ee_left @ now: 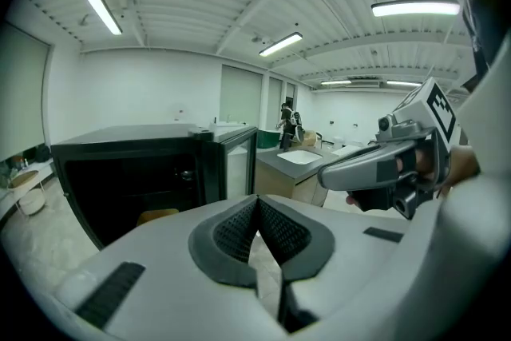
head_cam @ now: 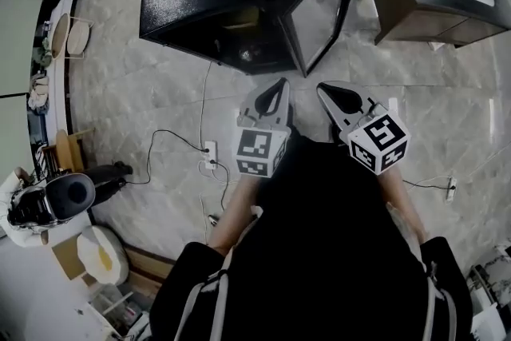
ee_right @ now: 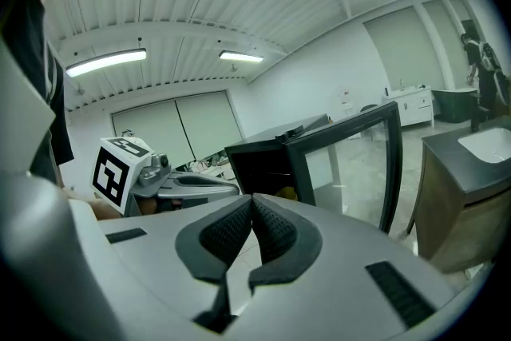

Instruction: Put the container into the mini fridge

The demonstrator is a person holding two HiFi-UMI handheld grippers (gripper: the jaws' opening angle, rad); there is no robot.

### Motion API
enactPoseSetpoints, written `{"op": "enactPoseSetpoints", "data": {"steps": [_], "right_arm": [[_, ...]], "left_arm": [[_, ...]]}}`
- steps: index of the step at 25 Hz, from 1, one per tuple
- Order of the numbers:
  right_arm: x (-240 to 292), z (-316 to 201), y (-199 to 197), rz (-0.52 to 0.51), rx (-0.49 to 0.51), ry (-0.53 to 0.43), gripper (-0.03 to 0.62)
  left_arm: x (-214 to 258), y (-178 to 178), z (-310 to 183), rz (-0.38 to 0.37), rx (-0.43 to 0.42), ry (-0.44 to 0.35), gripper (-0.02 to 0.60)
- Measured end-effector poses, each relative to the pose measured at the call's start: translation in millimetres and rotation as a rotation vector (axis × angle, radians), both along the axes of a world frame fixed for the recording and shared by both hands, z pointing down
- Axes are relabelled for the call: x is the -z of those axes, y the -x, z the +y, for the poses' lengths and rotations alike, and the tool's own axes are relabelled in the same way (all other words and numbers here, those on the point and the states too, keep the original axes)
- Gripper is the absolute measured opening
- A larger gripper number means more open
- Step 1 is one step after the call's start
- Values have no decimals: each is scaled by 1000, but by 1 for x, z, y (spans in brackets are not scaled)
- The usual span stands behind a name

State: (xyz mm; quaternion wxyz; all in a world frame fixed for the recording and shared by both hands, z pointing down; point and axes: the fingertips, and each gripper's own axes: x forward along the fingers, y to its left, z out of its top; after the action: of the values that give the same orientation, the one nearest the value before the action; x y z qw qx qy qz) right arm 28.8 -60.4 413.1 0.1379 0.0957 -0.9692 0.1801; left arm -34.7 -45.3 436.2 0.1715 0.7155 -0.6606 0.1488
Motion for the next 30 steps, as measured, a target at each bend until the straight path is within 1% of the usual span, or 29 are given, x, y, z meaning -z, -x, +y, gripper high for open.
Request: {"op": "enactPoseSetpoints", "data": {"steps": [4, 6, 10, 12, 15, 18, 21, 25, 30], "right_arm": [[-2, -3, -43, 1, 50, 4, 18], [-2, -1, -62, -6, 65, 13, 18], [-3, 5, -90, -41, 104, 57, 18], [-1, 8, -97, -43, 119, 57, 18], [5, 11, -106, -53, 152, 67, 18], [16, 6, -109, -75, 179, 70, 18], [23, 4, -109, -94, 198, 68, 18], [30, 5, -99, -117, 242, 22, 18], [41, 20, -84, -154, 295, -41, 18]], "left_arm": [[6, -51, 3, -16, 29, 8, 32], [9, -71, 8, 0, 56, 8, 32], [13, -99, 20, 36, 134, -21, 32], [18, -106, 26, 49, 158, -43, 32], [29, -114, 35, 64, 184, -68, 32], [44, -115, 38, 41, 216, -88, 32], [61, -116, 48, 35, 242, -115, 32], [73, -108, 65, 19, 282, -129, 32], [78, -93, 85, 29, 330, -143, 32]]}}
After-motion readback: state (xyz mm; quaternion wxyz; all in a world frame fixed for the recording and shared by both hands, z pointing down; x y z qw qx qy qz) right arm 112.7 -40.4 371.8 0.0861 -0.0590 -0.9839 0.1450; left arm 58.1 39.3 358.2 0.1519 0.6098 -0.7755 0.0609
